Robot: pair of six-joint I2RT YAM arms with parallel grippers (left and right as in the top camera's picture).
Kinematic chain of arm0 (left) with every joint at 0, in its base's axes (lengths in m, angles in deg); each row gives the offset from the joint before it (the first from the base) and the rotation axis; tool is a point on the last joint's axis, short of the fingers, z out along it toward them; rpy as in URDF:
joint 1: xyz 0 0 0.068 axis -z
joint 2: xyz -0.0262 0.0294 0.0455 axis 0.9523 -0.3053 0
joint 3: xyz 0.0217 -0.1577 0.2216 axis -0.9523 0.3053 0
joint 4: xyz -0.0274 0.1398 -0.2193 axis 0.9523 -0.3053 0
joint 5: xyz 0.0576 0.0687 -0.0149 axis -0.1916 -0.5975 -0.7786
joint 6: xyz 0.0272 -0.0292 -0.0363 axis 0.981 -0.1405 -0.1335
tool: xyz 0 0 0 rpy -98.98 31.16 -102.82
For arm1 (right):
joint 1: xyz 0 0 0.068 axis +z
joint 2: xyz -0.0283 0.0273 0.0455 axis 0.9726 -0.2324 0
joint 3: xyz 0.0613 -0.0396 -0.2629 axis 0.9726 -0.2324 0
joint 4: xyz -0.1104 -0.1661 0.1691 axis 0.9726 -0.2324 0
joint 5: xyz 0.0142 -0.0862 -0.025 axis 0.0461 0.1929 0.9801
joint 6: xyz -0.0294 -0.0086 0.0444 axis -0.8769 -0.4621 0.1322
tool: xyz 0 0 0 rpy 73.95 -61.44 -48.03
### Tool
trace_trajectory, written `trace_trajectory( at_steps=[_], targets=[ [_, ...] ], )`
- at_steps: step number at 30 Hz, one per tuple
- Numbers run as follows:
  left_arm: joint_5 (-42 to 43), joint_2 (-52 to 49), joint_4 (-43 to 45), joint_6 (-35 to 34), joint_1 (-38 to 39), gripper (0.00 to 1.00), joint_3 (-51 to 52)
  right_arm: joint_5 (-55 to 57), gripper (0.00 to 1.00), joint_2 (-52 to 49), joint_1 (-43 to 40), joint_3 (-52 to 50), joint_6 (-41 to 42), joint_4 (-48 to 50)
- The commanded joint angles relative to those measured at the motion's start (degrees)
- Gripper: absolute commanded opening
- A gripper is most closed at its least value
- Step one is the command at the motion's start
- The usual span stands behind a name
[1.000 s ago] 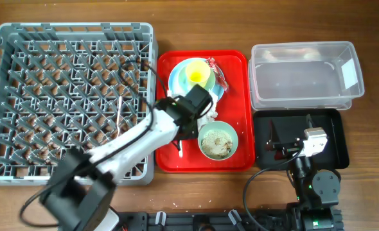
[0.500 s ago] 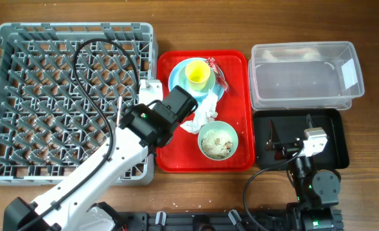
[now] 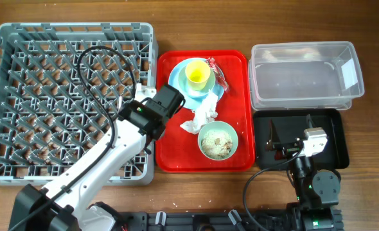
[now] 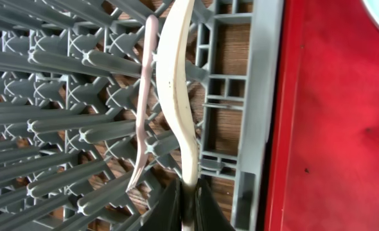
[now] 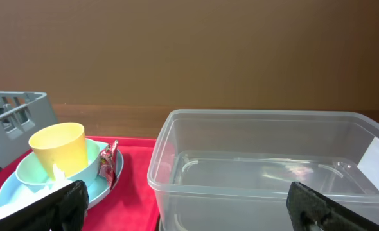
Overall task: Sort waste into correct bins and load items into the dishwasher rack
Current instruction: 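Carry the white spoon into the rack and insert it upright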
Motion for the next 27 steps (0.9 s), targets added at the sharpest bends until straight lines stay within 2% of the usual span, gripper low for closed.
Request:
trace_trajectory(
  at_steps=[1, 7, 14, 18, 24, 27],
  targets=[
    [1.0, -0.5, 0.2, 1.0, -2.2, 0.04, 0.4, -0.5, 1.00, 0.1, -0.1, 0.0, -1.0, 0.2],
    [3.3, -0.5, 1.2, 1.1, -4.0, 0.04, 0.9, -0.5, 1.00, 0.1, -0.1, 0.0, -1.0, 0.2],
    [3.0, -0.5, 7.8, 2.6, -4.0, 0.05, 6.7, -0.5, 1.00, 0.1, -0.1, 0.0, -1.0, 0.2],
    [2.6, -0.5, 8.3, 2.5, -4.0, 0.18, 7.2, -0.5, 1.00, 0.1, -0.1, 0.0, -1.0, 0.2],
    [-1.3, -0.5, 8.1, 2.5, -4.0, 0.30, 7.1, -0.5, 1.00, 0.1, -0.1, 0.0, -1.0, 0.2],
    [-1.3, -0.5, 8.1, 2.3, -4.0, 0.30, 6.3, -0.5, 1.00, 0.1, -0.1, 0.0, -1.0, 0.2]
  ],
)
